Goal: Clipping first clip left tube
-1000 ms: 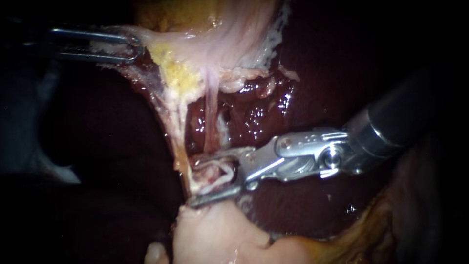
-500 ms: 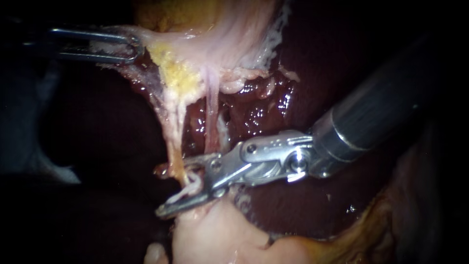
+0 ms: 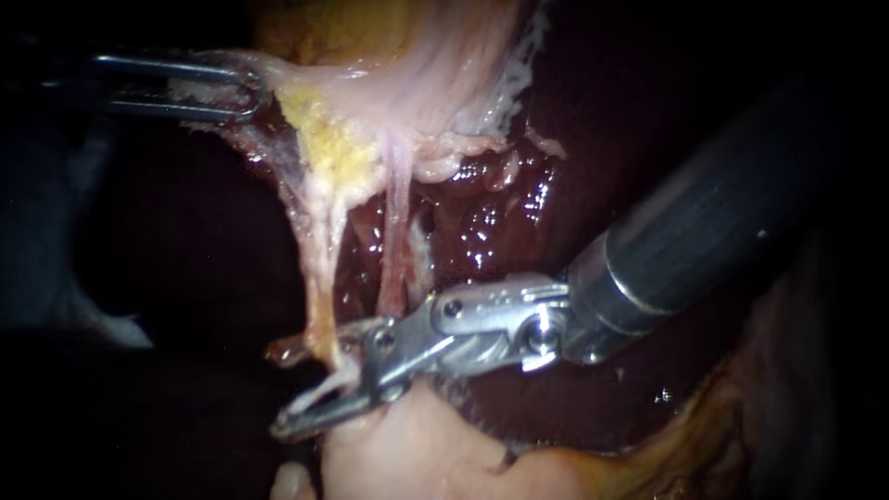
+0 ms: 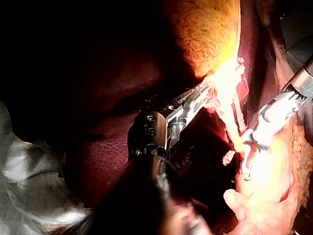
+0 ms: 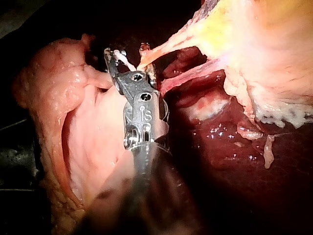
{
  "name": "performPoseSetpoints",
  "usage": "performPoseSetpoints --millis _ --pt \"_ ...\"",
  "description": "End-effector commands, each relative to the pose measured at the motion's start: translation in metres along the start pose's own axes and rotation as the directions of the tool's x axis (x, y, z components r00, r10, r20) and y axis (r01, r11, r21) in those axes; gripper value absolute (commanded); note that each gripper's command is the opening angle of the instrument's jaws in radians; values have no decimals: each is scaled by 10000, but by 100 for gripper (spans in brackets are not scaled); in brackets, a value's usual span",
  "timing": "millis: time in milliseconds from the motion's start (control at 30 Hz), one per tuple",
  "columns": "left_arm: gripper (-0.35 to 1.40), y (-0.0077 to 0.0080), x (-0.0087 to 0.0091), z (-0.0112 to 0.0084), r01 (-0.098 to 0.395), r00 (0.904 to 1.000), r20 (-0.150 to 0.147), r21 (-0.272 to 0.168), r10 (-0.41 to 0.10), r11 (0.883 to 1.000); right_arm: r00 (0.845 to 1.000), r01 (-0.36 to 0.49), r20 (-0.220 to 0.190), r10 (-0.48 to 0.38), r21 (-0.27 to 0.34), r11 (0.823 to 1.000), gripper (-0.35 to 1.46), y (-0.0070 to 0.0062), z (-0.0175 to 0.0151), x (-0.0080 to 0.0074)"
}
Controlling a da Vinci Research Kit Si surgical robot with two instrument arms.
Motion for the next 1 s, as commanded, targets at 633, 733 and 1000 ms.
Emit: performPoseSetpoints --millis 633,733,1000 --pt "-35 -1 1 -2 5 10000 10 -14 -5 10000 9977 -668 -74 670 266 9974 -15 -11 2 6" --pt "-35 -1 1 -1 4 10000 10 -14 -4 10000 9953 -961 -46 963 269 9950 -35 -12 1 6" --pt "-35 -1 2 -1 5 10000 10 -15 -5 10000 9829 -1830 257 1825 189 9829 -35 -11 1 -1"
